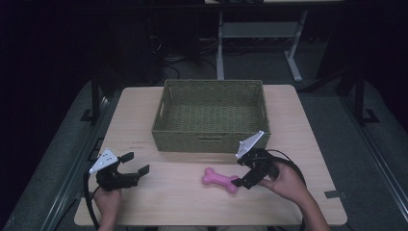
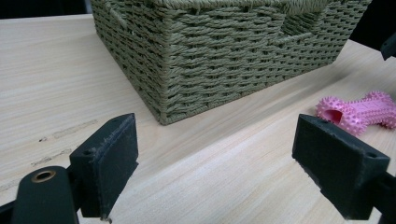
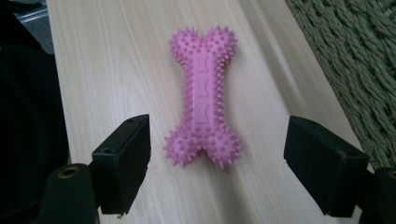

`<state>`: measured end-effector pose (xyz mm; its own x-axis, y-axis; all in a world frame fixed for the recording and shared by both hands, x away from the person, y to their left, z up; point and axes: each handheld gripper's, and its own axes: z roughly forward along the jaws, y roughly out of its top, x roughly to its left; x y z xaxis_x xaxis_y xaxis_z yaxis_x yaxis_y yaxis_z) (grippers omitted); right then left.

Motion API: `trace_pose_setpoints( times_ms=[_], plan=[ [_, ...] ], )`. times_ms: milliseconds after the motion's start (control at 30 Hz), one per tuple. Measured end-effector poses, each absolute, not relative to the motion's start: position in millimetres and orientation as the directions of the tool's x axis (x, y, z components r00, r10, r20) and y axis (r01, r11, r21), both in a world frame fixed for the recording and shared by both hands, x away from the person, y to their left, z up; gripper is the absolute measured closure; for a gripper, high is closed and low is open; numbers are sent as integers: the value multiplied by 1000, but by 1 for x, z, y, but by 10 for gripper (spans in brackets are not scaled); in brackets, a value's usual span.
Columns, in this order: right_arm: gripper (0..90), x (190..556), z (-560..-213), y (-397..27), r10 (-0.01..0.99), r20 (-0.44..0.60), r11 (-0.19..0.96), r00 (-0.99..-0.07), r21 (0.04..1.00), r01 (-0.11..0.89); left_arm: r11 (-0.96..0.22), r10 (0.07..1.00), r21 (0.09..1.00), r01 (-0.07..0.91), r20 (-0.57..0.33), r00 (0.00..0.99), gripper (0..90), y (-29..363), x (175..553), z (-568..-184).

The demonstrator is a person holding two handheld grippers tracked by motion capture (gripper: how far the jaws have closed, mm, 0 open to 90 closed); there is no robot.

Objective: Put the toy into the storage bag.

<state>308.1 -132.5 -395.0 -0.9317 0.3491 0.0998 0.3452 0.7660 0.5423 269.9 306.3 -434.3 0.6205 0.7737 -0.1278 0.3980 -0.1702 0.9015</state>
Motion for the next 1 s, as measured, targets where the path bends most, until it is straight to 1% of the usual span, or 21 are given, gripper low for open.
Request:
trace_pose_setpoints(
  times_ms=[133,600,767,1000],
  plan=[
    [224,310,-397,-127,345,106,776,-932,527,347,-169,773,902,397,-128,621,139,306,270,-434],
    [230,320,-401,-95,289,101,819,-952,490,300,-168,775,903,396,-127,619,139,308,270,-434],
    [238,323,-408,-87,292,101,837,-951,454,305,-166,774,904,395,-129,620,139,308,270,-434],
    [288,327,-417,-79,280,120,855,-953,419,304,-168,773,903,395,-128,621,139,308,270,-434]
  ],
)
